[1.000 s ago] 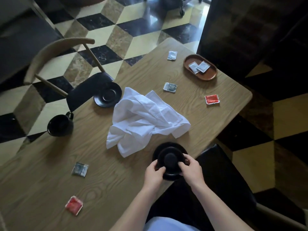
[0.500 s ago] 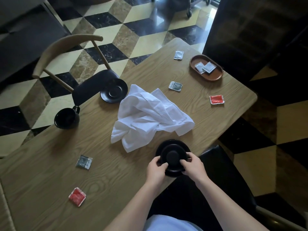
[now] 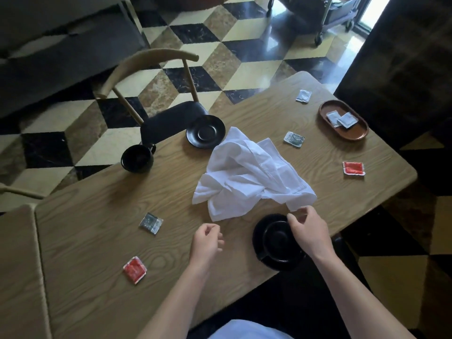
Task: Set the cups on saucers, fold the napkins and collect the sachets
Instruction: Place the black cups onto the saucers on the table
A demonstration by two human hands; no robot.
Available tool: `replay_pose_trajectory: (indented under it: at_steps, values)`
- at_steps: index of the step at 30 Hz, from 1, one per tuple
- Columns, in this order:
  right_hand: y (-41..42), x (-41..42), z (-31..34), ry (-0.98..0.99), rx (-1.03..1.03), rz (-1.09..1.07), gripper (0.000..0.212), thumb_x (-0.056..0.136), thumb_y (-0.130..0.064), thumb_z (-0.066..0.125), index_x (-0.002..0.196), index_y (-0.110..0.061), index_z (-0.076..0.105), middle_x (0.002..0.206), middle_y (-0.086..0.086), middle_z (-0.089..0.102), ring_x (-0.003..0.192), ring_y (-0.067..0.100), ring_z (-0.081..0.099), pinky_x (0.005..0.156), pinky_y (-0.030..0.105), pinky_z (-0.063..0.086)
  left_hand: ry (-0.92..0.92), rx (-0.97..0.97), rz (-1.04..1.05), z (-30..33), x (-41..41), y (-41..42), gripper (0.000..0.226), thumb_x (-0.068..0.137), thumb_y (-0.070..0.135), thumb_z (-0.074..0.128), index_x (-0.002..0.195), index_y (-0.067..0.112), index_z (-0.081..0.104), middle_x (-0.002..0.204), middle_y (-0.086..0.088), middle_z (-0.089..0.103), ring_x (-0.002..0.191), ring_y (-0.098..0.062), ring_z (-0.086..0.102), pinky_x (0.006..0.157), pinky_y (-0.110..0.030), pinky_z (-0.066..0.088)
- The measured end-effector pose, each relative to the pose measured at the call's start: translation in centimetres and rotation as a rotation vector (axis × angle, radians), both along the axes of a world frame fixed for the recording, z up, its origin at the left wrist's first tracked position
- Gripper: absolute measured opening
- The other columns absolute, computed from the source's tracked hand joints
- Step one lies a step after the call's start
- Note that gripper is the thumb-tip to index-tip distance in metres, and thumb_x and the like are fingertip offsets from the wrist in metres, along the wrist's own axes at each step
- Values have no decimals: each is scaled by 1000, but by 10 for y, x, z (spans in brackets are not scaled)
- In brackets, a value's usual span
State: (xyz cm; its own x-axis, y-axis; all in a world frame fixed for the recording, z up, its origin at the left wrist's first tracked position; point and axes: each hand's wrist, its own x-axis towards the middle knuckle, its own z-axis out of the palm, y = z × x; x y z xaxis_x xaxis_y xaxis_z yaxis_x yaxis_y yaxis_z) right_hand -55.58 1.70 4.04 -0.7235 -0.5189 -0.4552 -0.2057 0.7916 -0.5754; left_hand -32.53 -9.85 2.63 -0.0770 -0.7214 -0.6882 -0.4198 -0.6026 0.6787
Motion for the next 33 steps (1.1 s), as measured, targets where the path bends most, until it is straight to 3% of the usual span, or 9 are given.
replay_pose_trajectory:
  at_steps: [4, 8, 12, 18, 22, 25, 29, 31, 33]
  values:
    - [-56, 27, 10, -26, -79, 145, 25, 90, -37, 62, 109, -22, 58, 92, -15, 63, 94, 14, 63, 70, 23, 46, 16, 16, 138, 1, 36, -32, 11, 95, 20, 56, 91, 13, 62, 83, -7, 64, 68, -19, 62, 54, -28, 48]
    - [-117, 57, 12, -70, -70, 311, 33, 90, -36, 61, 117, -17, 61, 95, -6, 66, 86, 10, 63, 70, 28, 50, 46, 0, 258, 4, 64, -67, 10, 95, 20, 56, 90, 13, 62, 81, -7, 65, 66, -19, 64, 51, -27, 48]
    - [-178, 80, 9, -87, -85, 409, 24, 90, -35, 61, 108, -19, 63, 84, -15, 61, 76, -2, 56, 58, 18, 40, 92, -10, 364, 3, 82, -105, 10, 96, 16, 56, 87, 14, 60, 76, -6, 63, 57, -15, 61, 45, -23, 46]
    - [-276, 111, 1, -252, -40, 458, 18, 84, -27, 60, 95, -14, 65, 87, 4, 73, 87, 25, 71, 82, 47, 59, 184, 30, 510, -4, 79, -171, 8, 96, 16, 55, 92, 11, 60, 79, -10, 63, 59, -18, 63, 44, -25, 49]
    - [-339, 136, -8, -275, -40, 500, 31, 77, -25, 57, 86, 4, 64, 76, 13, 72, 75, 34, 73, 69, 51, 61, 177, 34, 605, -13, 83, -224, 22, 95, 21, 57, 115, 12, 55, 93, -11, 63, 69, -21, 66, 54, -32, 54]
    - [-381, 155, -19, -333, -42, 497, 38, 78, -23, 55, 99, 8, 62, 76, 10, 65, 69, 32, 71, 67, 52, 62, 144, 53, 656, -20, 89, -257, 43, 94, 24, 61, 135, 22, 45, 107, -9, 63, 73, -21, 66, 56, -32, 55]
    - [-415, 175, -33, -458, -7, 449, 38, 87, -20, 62, 123, -14, 53, 84, 6, 68, 68, 22, 68, 67, 39, 61, 162, 56, 663, -29, 102, -291, 66, 92, 14, 67, 149, 25, 35, 124, -8, 55, 84, -25, 68, 77, -39, 61]
    - [-424, 181, -39, -494, 20, 455, 40, 88, -22, 65, 125, -14, 51, 87, 7, 68, 68, 21, 67, 69, 40, 61, 181, 58, 655, -31, 107, -303, 67, 92, 9, 66, 150, 22, 34, 131, -11, 52, 100, -29, 66, 75, -39, 61]
    - [-431, 185, -42, -496, 39, 466, 41, 90, -28, 65, 126, -13, 52, 92, 9, 70, 72, 23, 70, 71, 40, 61, 211, 71, 658, -31, 110, -312, 66, 94, 6, 63, 151, 19, 33, 134, -14, 52, 101, -29, 65, 72, -38, 60]
